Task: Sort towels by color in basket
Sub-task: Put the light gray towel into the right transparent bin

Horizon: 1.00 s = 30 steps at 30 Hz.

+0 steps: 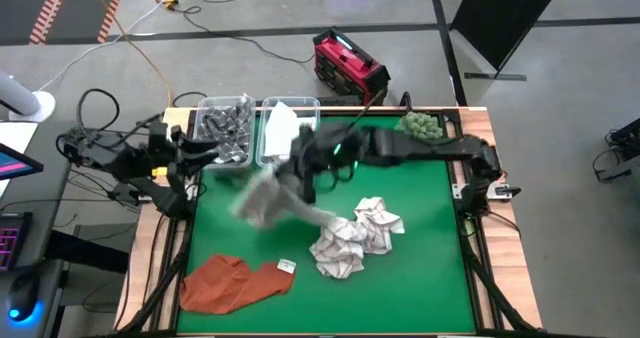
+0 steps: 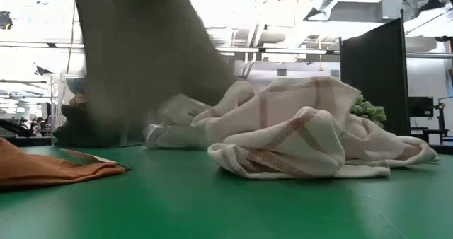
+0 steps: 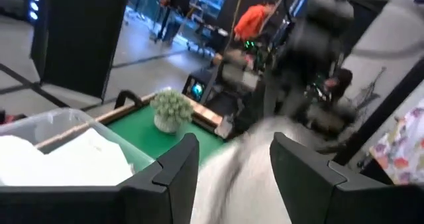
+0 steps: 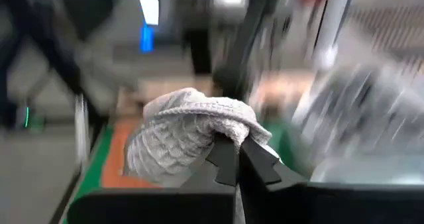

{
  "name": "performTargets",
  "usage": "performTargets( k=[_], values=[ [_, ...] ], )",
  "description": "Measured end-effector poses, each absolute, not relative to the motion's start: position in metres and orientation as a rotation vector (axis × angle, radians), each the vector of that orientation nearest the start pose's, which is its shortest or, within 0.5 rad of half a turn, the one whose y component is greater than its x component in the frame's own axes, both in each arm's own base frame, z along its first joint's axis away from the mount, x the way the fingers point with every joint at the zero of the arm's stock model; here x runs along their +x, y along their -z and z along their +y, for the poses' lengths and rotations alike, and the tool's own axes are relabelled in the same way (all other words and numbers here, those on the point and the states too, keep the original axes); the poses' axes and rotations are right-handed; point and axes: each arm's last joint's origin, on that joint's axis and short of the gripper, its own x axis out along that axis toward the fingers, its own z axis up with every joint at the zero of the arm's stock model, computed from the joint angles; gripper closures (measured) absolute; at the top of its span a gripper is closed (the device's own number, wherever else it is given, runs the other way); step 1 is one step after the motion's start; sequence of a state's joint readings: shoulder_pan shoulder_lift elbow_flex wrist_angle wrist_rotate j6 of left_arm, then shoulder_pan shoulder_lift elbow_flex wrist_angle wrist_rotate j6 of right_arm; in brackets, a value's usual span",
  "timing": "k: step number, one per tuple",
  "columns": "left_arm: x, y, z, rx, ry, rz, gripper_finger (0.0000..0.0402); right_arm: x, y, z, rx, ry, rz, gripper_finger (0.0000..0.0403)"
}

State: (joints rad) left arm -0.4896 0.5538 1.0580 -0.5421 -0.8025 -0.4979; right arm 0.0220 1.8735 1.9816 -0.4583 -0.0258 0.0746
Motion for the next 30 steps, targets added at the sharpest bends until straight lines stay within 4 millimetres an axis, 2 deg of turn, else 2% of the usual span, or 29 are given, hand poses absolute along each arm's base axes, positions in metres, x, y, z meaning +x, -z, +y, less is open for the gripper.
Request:
performTargets(
  k=[5, 8, 11, 14, 17, 21, 25, 28, 30],
  values=[
    [0.07, -0.411, -0.013, -0.463, -0.334, -0.062, 0.0226, 0.41, -0.462, -0.037, -0.024, 0.063, 0.006, 0.0382],
    [0.07, -0.411, -0.013, -0.462, -0.344, -0.064, 0.0226, 0.399, -0.476, -0.067, -0.092, 0.148, -0.074, 0.0382],
    [0.07, -0.411, -0.013, -0.463, -0.347, -0.065, 0.0226, 0.39, -0.47, -0.095, -0.106, 0.233, 0.011, 0.0382],
    [0.07, -0.411, -0.013, -0.473, -0.346, -0.066, 0.0226, 0.383, -0.453, -0.116, -0.079, 0.282, 0.191, 0.0382],
    [0.069, -0.411, -0.012, -0.481, -0.346, -0.068, 0.0226, 0.376, -0.438, -0.126, -0.054, 0.302, 0.349, 0.0382],
    [0.069, -0.411, -0.012, -0.493, -0.36, -0.074, 0.0226, 0.369, -0.423, -0.133, -0.111, 0.407, 0.531, 0.0382],
    [0.068, -0.411, -0.012, -0.504, -0.367, -0.079, 0.0226, 0.357, -0.432, -0.141, -0.14, 0.402, 0.519, 0.0382],
    [0.068, -0.411, -0.011, -0.506, -0.376, -0.082, 0.0226, 0.348, -0.442, -0.145, -0.112, 0.299, 0.457, 0.0382],
    [0.068, -0.411, -0.011, -0.506, -0.378, -0.082, 0.0226, 0.349, -0.442, -0.145, -0.073, 0.222, 0.428, 0.0382]
  ],
)
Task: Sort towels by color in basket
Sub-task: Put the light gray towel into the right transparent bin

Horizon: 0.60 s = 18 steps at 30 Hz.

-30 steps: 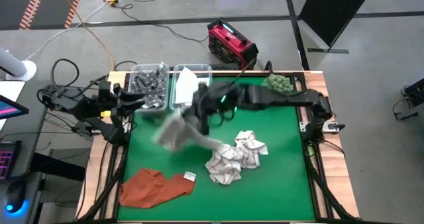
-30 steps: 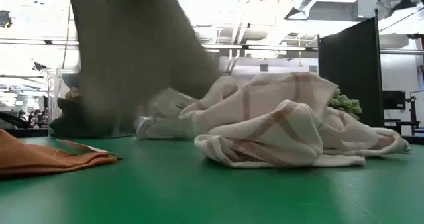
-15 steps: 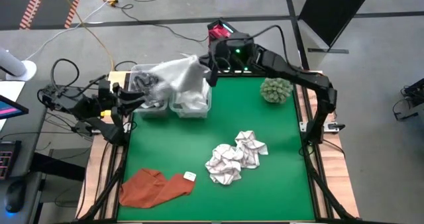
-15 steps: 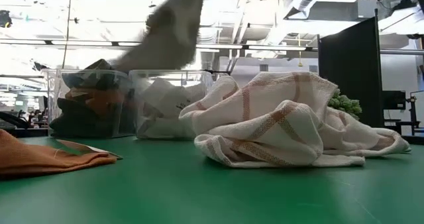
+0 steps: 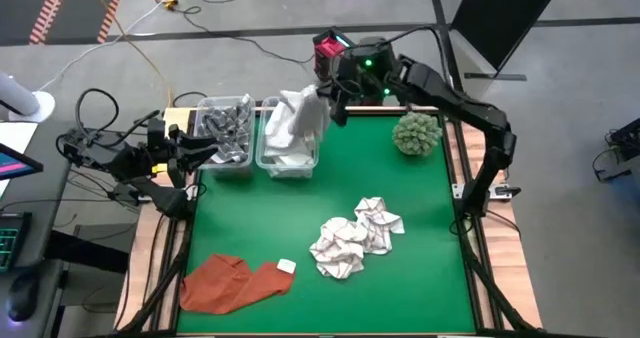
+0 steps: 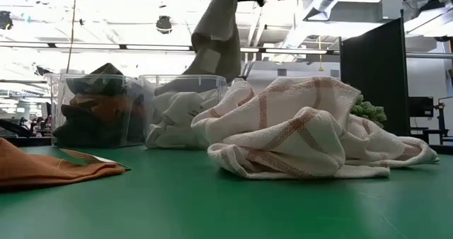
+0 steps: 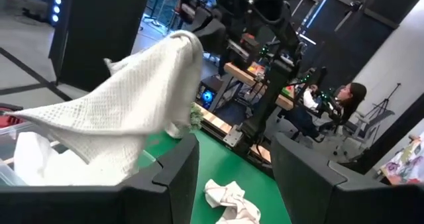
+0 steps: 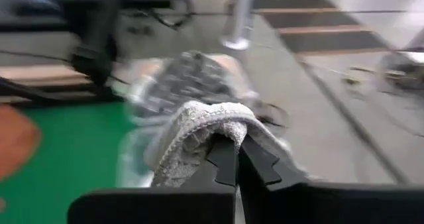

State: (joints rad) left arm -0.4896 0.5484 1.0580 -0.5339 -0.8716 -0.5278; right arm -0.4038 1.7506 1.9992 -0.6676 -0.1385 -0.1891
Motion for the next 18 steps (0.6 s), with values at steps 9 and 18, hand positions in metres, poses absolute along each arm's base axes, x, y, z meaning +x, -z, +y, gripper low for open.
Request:
performTargets(
  k=[9, 18],
  values=[
    [0.068, -0.411, -0.011, -0.507, -0.382, -0.084, 0.0226, 0.399, -0.43, -0.125, 0.085, -0.22, 0.205, 0.0382],
    [0.068, -0.411, -0.011, -0.521, -0.381, -0.087, 0.0226, 0.423, -0.38, -0.171, 0.099, 0.217, 0.341, 0.0382]
  ],
)
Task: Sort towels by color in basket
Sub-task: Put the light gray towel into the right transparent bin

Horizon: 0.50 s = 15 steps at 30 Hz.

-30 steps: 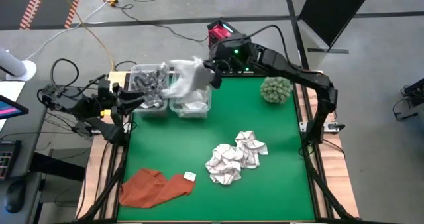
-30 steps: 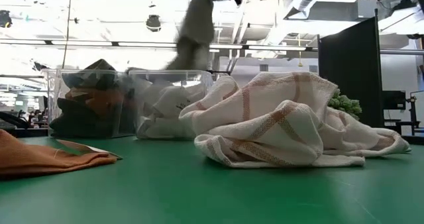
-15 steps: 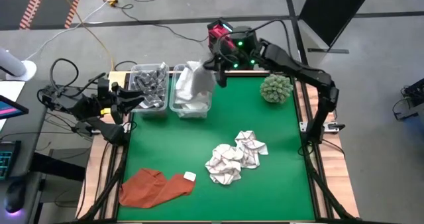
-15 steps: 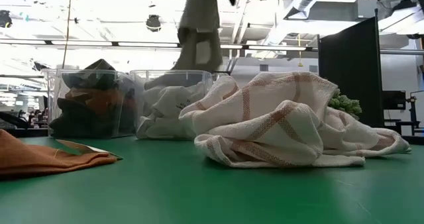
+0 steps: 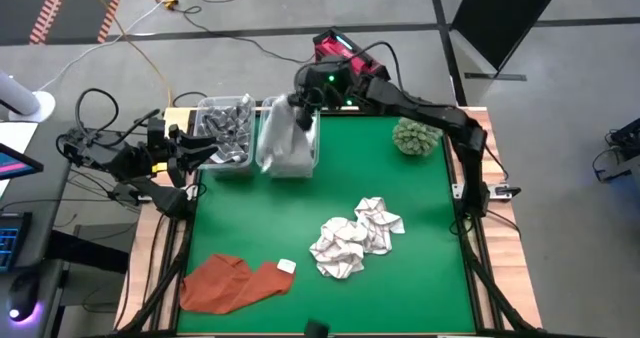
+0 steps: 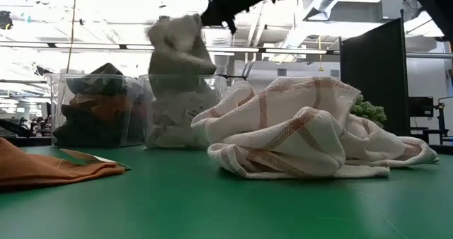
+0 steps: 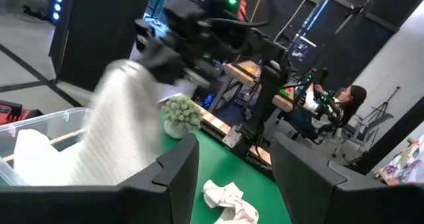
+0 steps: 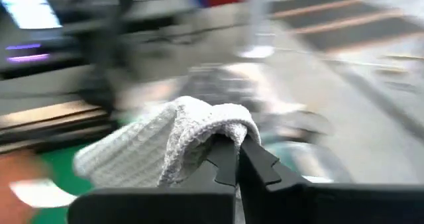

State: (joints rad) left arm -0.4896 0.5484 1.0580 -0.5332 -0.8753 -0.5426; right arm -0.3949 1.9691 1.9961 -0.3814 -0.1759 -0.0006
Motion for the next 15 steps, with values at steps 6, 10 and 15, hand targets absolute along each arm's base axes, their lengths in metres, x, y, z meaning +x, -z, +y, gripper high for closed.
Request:
performTargets(
  k=[6, 10, 15],
  values=[
    [0.068, -0.408, -0.011, -0.522, -0.388, -0.063, 0.0226, 0.42, -0.361, -0.203, 0.015, 0.596, 0.42, 0.0382],
    [0.068, -0.406, -0.011, -0.542, -0.391, -0.054, 0.0226, 0.427, -0.353, -0.193, -0.103, 0.521, 0.483, 0.0382],
    [0.068, -0.406, -0.011, -0.54, -0.392, -0.053, 0.0226, 0.439, -0.334, -0.161, -0.172, 0.094, 0.526, 0.0381]
  ],
)
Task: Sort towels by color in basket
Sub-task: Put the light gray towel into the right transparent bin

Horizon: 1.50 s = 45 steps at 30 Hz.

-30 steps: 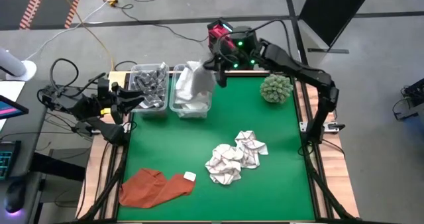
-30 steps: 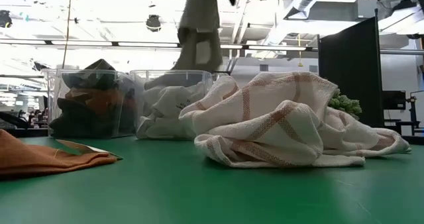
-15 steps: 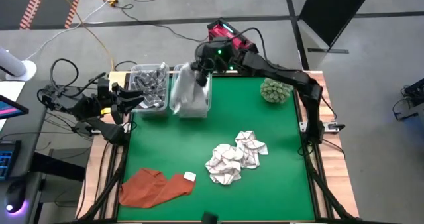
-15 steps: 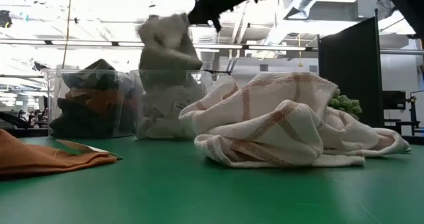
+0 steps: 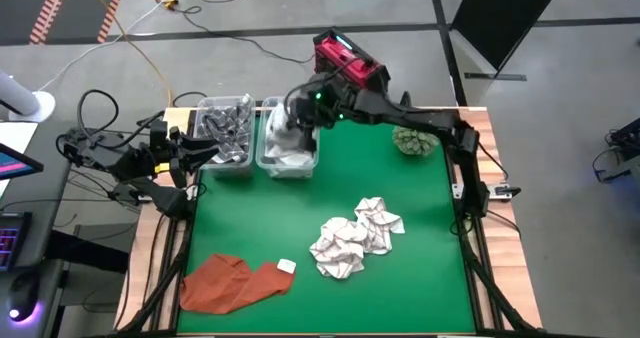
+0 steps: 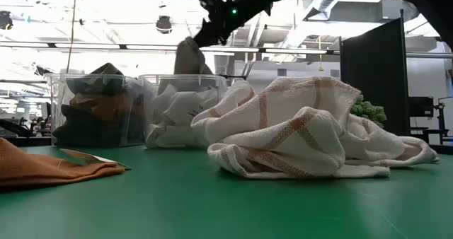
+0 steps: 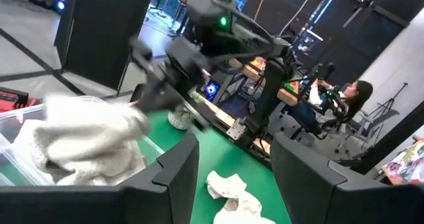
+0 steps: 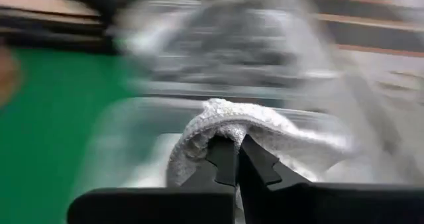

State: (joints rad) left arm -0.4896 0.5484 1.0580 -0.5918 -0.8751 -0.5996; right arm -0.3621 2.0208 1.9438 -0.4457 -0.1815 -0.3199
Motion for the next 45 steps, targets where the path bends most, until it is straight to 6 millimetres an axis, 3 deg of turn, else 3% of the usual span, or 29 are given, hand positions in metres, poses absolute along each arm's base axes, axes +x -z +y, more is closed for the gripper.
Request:
performTargets(
  k=[4, 11, 18, 22, 25, 28, 32, 35, 38, 43, 45],
  values=[
    [0.068, -0.406, -0.011, -0.531, -0.392, -0.051, 0.0226, 0.446, -0.316, -0.151, -0.047, -0.036, 0.569, 0.038],
    [0.068, -0.406, -0.011, -0.523, -0.393, -0.048, 0.0226, 0.452, -0.29, -0.175, 0.149, 0.061, 0.603, 0.0353],
    [0.068, -0.406, -0.011, -0.523, -0.393, -0.048, 0.0226, 0.443, -0.268, -0.187, 0.334, 0.062, 0.728, 0.0272],
    [0.068, -0.406, -0.011, -0.526, -0.393, -0.049, 0.0226, 0.434, -0.288, -0.185, 0.35, 0.06, 0.762, 0.0199],
    [0.068, -0.406, -0.011, -0.527, -0.393, -0.049, 0.0226, 0.429, -0.32, -0.185, 0.307, 0.082, 0.73, 0.0157],
    [0.068, -0.406, -0.011, -0.528, -0.393, -0.049, 0.0226, 0.431, -0.346, -0.184, 0.214, 0.134, 0.631, 0.014],
    [0.068, -0.406, -0.011, -0.529, -0.393, -0.049, 0.0226, 0.446, -0.355, -0.176, 0.04, 0.176, 0.5, 0.014],
    [0.068, -0.406, -0.011, -0.529, -0.393, -0.049, 0.0226, 0.464, -0.336, -0.171, -0.014, 0.217, 0.469, 0.0147],
    [0.068, -0.404, -0.011, -0.521, -0.397, -0.034, 0.0226, 0.484, -0.299, -0.172, 0.022, 0.213, 0.519, 0.0159],
    [0.067, -0.397, -0.011, -0.544, -0.417, 0.013, 0.0226, 0.496, -0.23, -0.171, 0.065, 0.211, 0.796, 0.0181],
    [0.067, -0.396, -0.011, -0.562, -0.42, 0.017, 0.0226, 0.498, -0.215, -0.169, 0.068, 0.216, 0.871, 0.019]
  ],
)
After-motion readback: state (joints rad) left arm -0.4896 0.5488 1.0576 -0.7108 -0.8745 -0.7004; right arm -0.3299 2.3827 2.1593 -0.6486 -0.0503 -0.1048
